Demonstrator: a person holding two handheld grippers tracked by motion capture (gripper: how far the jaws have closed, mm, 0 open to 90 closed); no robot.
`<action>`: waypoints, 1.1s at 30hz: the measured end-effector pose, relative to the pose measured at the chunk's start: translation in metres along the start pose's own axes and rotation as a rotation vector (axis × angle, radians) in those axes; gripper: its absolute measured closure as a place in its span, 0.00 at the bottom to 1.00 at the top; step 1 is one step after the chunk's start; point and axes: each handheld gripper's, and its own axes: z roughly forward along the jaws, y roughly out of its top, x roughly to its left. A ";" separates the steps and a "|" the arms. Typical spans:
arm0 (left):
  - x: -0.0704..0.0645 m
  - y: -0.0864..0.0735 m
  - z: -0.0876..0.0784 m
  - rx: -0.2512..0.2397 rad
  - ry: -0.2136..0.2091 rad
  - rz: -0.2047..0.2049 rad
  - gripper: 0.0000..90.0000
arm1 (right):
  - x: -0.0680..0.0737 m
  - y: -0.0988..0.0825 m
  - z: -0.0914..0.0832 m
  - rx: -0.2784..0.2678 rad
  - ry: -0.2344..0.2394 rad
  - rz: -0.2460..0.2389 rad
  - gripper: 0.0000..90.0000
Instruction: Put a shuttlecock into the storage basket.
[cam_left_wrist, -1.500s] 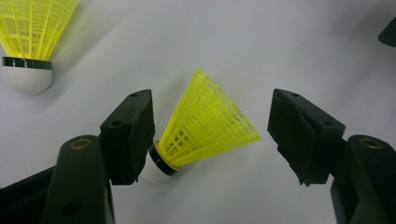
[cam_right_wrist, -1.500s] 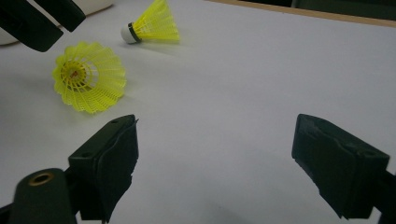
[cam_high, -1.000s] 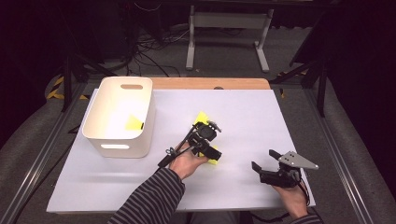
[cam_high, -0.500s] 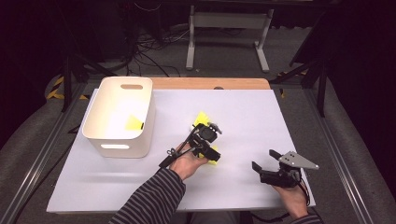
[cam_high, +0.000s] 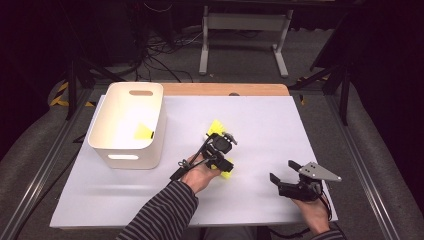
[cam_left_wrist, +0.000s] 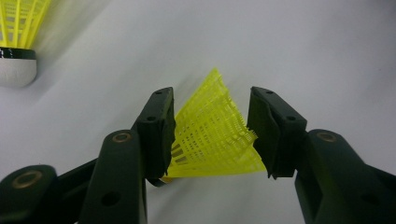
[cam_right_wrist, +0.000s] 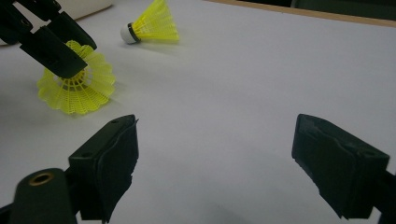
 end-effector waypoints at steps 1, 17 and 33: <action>0.000 0.000 0.000 0.000 0.004 0.002 0.60 | 0.000 0.000 0.000 -0.001 0.001 0.001 0.17; 0.003 0.000 -0.004 -0.010 0.063 0.031 0.83 | 0.000 0.000 0.000 -0.001 0.001 0.002 0.17; 0.009 -0.001 -0.014 -0.018 0.110 0.040 0.98 | 0.000 0.000 0.000 -0.003 0.000 0.001 0.17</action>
